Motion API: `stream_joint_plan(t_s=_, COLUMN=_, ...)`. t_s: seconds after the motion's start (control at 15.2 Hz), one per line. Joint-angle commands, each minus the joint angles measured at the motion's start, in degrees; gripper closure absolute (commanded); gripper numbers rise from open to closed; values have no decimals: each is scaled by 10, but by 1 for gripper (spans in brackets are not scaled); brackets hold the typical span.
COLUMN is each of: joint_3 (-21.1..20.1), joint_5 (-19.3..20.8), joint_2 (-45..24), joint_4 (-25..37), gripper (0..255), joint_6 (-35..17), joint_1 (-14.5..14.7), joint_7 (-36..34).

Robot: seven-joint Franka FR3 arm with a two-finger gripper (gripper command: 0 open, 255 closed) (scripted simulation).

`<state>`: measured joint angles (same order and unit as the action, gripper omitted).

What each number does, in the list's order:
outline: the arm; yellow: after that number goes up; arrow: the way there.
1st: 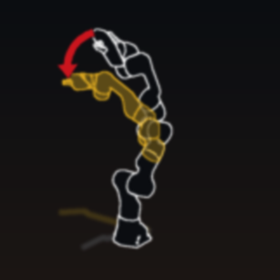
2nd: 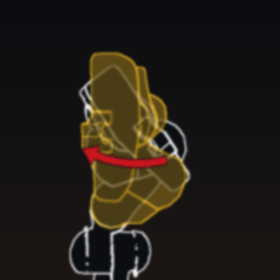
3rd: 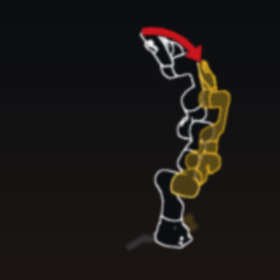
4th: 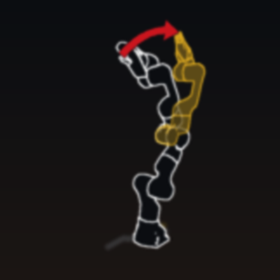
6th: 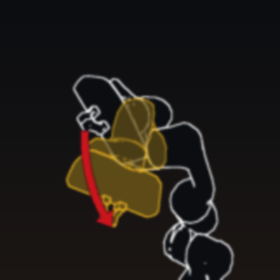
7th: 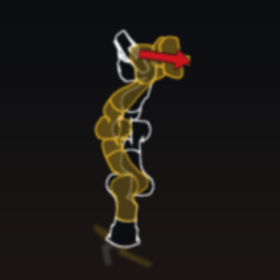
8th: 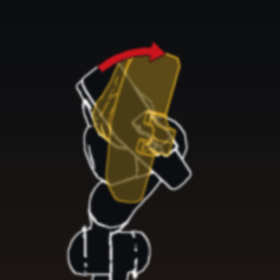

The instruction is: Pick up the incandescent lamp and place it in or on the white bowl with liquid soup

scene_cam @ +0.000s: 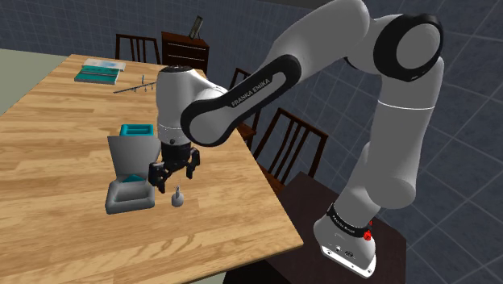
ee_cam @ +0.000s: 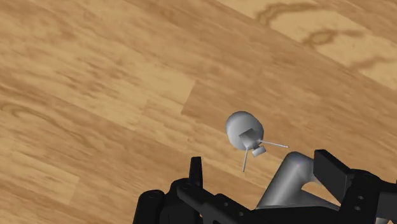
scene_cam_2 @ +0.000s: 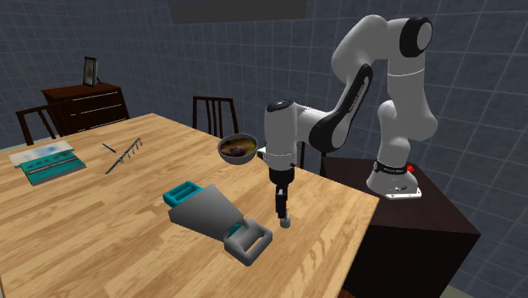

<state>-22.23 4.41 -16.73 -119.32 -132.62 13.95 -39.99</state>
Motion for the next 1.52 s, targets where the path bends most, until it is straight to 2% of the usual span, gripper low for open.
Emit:
stream_joint_plan(t_s=0.0, joint_3=2, joint_5=6, joint_2=-13, joint_4=-2, gripper=0, joint_6=-13, joint_1=3, joint_7=-4)
stream_joint_plan(t_s=0.33, joint_3=8, joint_5=19, joint_2=-37, joint_4=-9, gripper=0, joint_6=-43, joint_1=8, joint_7=-13)
stream_joint_plan(t_s=0.79, joint_3=8, joint_5=19, joint_2=-37, joint_4=-9, gripper=0, joint_6=-43, joint_1=8, joint_7=-13)
stream_joint_plan(t_s=0.86, joint_3=8, joint_5=19, joint_2=-37, joint_4=-9, gripper=255, joint_6=-43, joint_1=8, joint_7=-13)
stream_joint_plan(t_s=1.45, joint_3=8, joint_5=19, joint_2=-37, joint_4=-9, gripper=255, joint_6=-43, joint_1=9, joint_7=-13)
